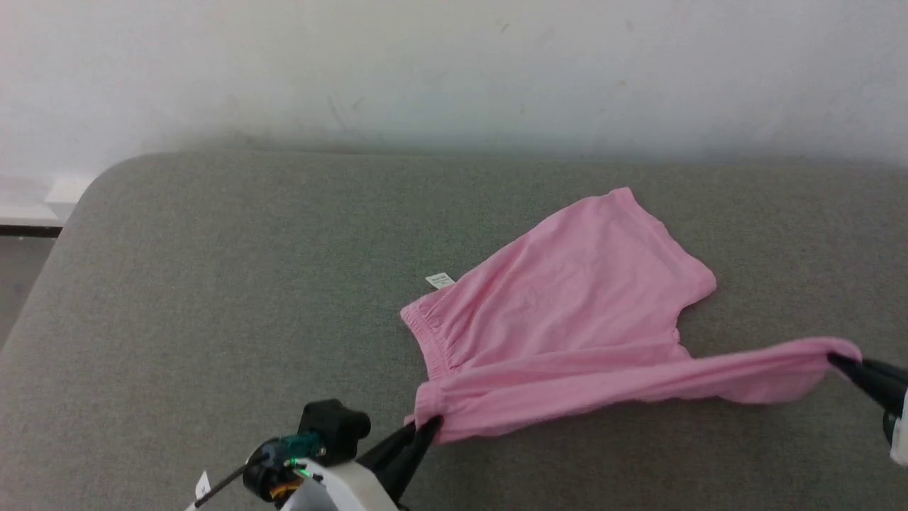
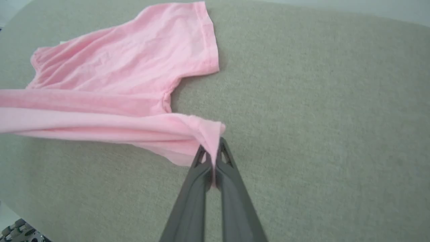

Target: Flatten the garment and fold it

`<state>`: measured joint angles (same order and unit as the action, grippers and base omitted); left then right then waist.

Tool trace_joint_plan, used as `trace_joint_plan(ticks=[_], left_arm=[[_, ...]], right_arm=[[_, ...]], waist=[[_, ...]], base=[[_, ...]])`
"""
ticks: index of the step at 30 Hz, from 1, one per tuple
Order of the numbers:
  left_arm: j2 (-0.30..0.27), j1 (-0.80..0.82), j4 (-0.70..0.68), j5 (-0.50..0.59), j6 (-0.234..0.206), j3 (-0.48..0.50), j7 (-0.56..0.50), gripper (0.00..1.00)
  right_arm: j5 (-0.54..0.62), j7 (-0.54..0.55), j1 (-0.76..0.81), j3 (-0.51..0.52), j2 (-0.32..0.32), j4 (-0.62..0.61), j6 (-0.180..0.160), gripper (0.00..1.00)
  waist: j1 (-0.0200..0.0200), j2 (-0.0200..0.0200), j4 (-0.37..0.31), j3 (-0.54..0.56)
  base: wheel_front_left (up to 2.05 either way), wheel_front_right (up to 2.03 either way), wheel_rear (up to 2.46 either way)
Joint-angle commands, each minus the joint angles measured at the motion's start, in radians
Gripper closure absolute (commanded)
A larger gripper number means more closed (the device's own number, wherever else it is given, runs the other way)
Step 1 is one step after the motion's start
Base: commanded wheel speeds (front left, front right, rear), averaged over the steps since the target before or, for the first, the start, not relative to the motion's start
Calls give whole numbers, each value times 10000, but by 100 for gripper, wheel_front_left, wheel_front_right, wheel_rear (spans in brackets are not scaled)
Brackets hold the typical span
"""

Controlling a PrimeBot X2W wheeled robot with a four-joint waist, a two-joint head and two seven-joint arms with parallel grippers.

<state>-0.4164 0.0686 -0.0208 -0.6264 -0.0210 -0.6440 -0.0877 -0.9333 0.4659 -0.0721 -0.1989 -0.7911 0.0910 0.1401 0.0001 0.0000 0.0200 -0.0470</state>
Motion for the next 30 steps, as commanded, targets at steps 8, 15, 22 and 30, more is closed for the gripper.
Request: trace_joint_plan(ticks=[8,15,22,30], left_arm=[[191,1786,-47,278,23,281,-215,100],[621,3031,502,366,174,379,-141,100],[1298,4330,1672,537,357,239,-4,100],[1951,5172,2986,739,563,-100,248,100]], right_arm=[[1384,772,-2710,542,972,44,-94,100],[2467,1188,-4806,-175,1477,1305,-94,100],[3309,895,-6844,-1256,1617,3132,-94,100],[3599,34,-8164,-2417,1624,4908,-94,100]], waist=[[-1,0,652,-1663],[-1,0,1022,-2506],[-1,0,1463,-3365],[-1,0,1856,-3894]], base=[[0,0,0],[0,0,0],[0,0,0],[0,0,0]])
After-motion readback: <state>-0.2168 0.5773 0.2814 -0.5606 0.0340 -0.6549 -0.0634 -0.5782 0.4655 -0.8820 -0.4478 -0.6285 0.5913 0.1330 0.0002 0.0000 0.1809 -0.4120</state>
